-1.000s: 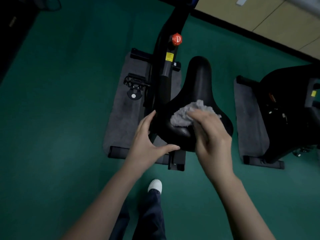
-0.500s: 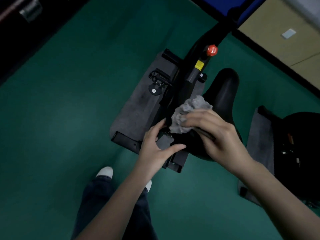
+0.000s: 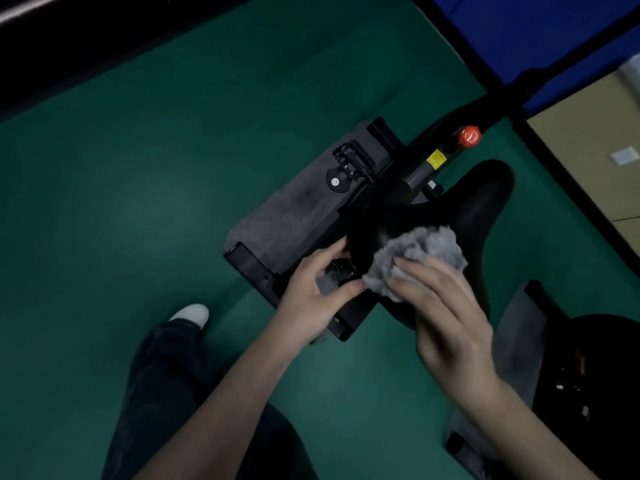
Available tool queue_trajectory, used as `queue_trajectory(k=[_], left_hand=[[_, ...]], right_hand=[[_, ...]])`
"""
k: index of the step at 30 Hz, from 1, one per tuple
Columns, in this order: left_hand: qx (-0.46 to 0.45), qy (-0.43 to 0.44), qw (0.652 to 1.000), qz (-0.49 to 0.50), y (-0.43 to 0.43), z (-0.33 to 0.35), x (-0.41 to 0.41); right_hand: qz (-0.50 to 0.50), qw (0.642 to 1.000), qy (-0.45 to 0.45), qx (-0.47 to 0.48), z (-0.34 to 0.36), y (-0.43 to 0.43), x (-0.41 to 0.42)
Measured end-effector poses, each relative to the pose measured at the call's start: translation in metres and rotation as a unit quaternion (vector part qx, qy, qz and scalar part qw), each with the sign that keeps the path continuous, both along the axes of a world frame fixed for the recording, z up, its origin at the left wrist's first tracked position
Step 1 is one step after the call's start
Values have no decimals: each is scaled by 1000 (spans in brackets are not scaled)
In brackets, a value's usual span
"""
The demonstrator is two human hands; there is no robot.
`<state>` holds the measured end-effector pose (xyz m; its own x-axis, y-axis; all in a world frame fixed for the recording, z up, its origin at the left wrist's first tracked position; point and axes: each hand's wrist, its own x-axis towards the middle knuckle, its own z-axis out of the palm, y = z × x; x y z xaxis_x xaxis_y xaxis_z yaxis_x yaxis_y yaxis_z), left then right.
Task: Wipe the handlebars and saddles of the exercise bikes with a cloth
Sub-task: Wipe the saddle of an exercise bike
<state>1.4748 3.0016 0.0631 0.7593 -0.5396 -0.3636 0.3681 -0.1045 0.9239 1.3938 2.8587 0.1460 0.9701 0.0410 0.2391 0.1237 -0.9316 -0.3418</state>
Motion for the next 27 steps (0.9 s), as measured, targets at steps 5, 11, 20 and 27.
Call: queue_trajectory(k=[5,11,20,27], left_hand=[[-9,-11,1000,18,-1,-1,6],[-19,-7,1000,7,3,-5,11],[-10,-2,1000,-5,4,-8,24],[12,-42,997,-66,6,-3,43]], right_hand=[[66,994,87,-2,19,0,73],[64,949,305,-52,16,3,154],[8,993,83,82,19,-11,72],[-251,955,-124,95,-15,22,-25]])
